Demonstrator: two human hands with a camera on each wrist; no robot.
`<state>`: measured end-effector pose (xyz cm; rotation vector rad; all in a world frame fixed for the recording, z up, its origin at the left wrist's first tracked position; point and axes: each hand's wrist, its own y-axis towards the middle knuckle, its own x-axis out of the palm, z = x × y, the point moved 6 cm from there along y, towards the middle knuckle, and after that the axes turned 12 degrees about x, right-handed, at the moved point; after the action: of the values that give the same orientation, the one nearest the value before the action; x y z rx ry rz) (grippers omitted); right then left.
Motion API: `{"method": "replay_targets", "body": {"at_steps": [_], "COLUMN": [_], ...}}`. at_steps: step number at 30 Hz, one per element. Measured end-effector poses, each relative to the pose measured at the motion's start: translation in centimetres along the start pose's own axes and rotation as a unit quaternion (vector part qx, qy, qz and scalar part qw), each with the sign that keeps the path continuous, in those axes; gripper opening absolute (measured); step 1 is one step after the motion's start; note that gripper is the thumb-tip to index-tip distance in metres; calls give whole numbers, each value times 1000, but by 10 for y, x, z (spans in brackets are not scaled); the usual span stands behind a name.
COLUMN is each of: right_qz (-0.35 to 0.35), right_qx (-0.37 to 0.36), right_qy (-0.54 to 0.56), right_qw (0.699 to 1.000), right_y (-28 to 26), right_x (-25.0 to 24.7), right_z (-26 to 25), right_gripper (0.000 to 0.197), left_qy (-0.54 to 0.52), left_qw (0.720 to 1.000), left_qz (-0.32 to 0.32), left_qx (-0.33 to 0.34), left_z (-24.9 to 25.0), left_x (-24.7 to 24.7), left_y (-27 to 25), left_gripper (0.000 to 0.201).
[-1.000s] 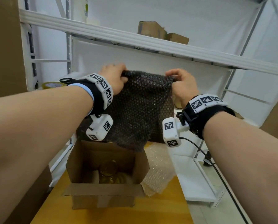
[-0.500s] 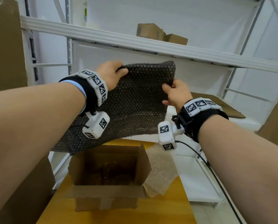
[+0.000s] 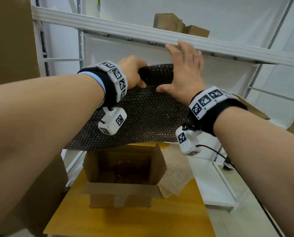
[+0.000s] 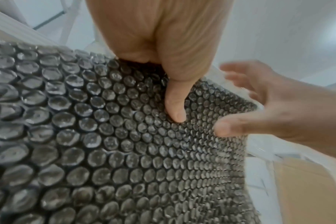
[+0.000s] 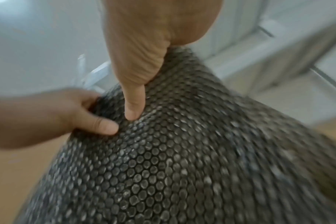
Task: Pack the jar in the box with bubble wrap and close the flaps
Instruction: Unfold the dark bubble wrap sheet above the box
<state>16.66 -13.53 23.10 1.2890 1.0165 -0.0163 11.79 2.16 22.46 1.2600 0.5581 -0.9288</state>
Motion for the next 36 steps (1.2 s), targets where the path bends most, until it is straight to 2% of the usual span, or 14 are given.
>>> {"method": "replay_targets", "body": {"at_steps": [2, 5, 7, 9, 11, 13, 16, 19, 24, 26, 31, 34, 35, 36], "right_qz": [-50, -79, -64, -60, -61, -66, -110, -157, -142, -141, -123, -182, -203, -212], "right_qx": [-30, -28, -4, 17, 53, 97, 118, 83, 62, 63, 42, 51, 52, 48], "right_qy": [-79, -133, -104, -92, -80, -56, -90, -142, -152, -152, -148, -108, -109, -116], "right_qw": [995, 988, 992, 994, 993, 992, 983, 974, 976, 976, 980, 976, 972, 969], "right_y": [3, 6, 6, 6, 9, 12, 13, 12, 18, 21, 23, 19, 17, 17], "right_x": [8, 12, 6, 1, -4, -9, -3, 9, 7, 4, -3, 5, 8, 12], "right_z": [-9, -6, 4, 18, 36, 52, 61, 47, 30, 26, 23, 16, 12, 9], "right_gripper": [98, 46, 31, 26, 24, 26, 28, 43, 29, 29, 26, 59, 64, 59], "left_qy": [25, 44, 47, 61, 93, 110, 109, 124, 212, 242, 302, 324, 329, 327], "left_qw": [999, 995, 994, 989, 977, 968, 975, 980, 973, 964, 929, 923, 923, 925], "left_qz": [-13, -49, -88, -133, -181, -206, -170, -138, -87, -105, -206, -202, -196, -188], "left_qx": [35, 69, 46, -11, -66, -94, -97, -73, -40, -38, -62, -49, -46, -43], "left_z": [13, 26, 19, 0, -24, -41, -45, -35, -21, -18, -14, -6, -4, -3], "left_x": [3, 5, 4, 2, 3, 5, 2, -4, -28, -34, -30, -31, -31, -30], "left_y": [3, 3, 1, -5, -13, -21, -22, -14, 0, 2, -1, -3, -2, -1], "left_gripper": [41, 43, 56, 63, 58, 51, 48, 50, 55, 53, 50, 47, 48, 49]}}
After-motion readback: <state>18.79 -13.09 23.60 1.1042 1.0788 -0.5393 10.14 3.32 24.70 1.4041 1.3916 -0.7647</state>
